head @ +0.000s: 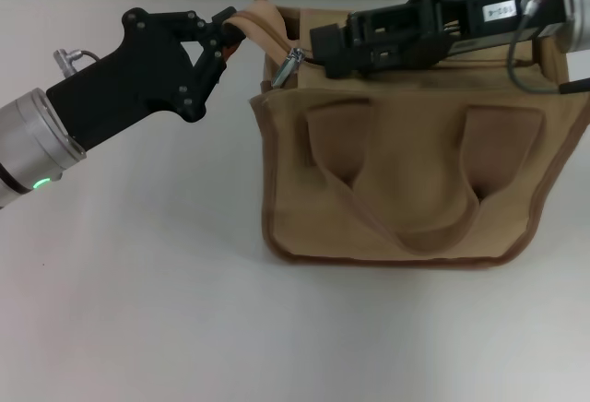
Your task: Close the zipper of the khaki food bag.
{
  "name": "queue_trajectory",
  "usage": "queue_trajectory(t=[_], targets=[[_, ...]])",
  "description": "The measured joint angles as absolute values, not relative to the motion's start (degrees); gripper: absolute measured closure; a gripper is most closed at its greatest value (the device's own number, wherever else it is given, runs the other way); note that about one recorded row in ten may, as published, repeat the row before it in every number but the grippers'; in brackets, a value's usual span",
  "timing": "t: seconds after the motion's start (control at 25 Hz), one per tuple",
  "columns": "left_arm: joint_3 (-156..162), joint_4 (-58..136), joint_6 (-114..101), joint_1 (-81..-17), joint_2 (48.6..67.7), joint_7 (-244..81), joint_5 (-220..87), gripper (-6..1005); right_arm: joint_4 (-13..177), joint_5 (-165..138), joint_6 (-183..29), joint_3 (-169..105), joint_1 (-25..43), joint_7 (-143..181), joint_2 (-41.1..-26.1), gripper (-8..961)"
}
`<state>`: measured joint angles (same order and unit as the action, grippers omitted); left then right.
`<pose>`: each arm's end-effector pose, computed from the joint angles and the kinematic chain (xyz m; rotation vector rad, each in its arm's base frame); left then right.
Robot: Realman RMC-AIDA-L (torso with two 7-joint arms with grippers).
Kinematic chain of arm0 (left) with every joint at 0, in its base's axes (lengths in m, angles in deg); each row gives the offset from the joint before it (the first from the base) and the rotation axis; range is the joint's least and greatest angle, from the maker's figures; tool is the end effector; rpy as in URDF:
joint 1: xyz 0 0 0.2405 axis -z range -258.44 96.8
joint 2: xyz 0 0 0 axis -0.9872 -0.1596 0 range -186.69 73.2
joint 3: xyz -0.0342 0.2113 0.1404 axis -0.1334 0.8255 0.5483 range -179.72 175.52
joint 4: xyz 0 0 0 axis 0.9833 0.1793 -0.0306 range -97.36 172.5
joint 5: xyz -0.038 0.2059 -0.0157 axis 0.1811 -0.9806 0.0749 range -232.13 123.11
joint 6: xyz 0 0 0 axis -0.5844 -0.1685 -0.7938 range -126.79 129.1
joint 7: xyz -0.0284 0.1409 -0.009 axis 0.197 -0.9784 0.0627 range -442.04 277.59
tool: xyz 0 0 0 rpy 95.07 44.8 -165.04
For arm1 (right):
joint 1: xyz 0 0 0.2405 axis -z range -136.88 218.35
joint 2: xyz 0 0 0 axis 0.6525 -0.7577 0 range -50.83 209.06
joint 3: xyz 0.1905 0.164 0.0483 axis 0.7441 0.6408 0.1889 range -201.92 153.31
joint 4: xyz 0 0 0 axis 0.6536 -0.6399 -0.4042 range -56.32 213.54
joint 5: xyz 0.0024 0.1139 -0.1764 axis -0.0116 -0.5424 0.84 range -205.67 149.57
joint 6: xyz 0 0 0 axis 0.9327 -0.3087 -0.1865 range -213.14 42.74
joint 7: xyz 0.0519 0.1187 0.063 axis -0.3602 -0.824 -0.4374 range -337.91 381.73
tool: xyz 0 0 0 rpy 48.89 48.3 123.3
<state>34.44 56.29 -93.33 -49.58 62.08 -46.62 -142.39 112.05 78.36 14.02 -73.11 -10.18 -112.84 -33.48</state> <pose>-0.2380 0.3271 0.0008 -2.2758 0.0362 -1.1072 0.1286 0.3837 0.0212 2.4606 -1.3270 -0.6583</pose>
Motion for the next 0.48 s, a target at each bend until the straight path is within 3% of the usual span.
queue_trajectory(t=[0.48], targets=[[34.2,56.6,-94.7,-48.4,62.28,-44.5,-141.4,960,111.9,78.4,10.6,-75.7,-11.8,-113.7,-34.54,189]])
